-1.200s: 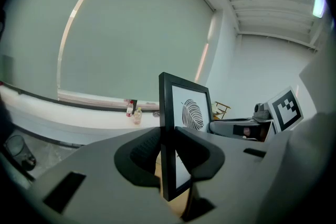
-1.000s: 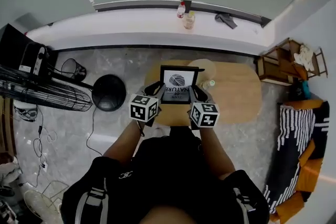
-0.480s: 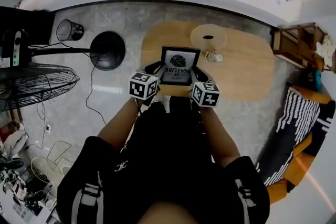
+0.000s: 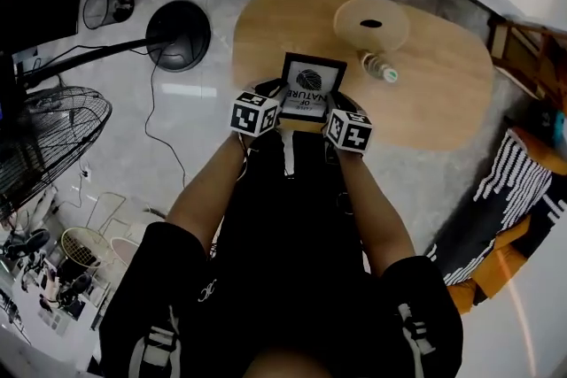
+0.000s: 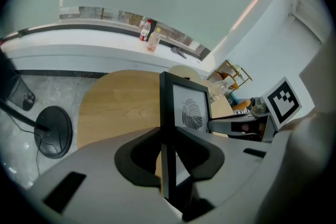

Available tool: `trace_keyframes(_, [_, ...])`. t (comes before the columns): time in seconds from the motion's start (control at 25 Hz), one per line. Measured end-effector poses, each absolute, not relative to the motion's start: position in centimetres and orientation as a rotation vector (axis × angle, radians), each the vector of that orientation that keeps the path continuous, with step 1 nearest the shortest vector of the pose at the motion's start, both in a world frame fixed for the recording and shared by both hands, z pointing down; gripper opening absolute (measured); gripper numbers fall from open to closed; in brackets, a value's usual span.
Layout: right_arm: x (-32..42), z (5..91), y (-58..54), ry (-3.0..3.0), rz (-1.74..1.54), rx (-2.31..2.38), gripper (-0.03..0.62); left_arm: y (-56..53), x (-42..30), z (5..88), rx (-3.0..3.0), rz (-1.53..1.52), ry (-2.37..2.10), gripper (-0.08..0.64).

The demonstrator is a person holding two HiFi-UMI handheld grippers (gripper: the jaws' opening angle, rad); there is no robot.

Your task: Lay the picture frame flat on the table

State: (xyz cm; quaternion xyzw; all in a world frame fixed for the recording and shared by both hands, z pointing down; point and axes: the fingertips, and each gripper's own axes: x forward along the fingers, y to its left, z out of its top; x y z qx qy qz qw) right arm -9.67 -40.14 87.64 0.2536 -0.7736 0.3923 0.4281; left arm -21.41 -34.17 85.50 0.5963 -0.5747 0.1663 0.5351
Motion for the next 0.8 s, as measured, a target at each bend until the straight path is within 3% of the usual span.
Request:
trace_keyframes(0.36, [-8.6,98.0,-40.0,-1.798,0.926,0.549,0.087,-32.5,-19.5,96.4,1.245,0.350,-1.296,0.098])
trace_keyframes(0.8, [-9.8,103.1,-41.7,-1.736,0.898,0.546,0.087,-34.1,-20.6,102.7,1.177,0.458,-1.273,0.103])
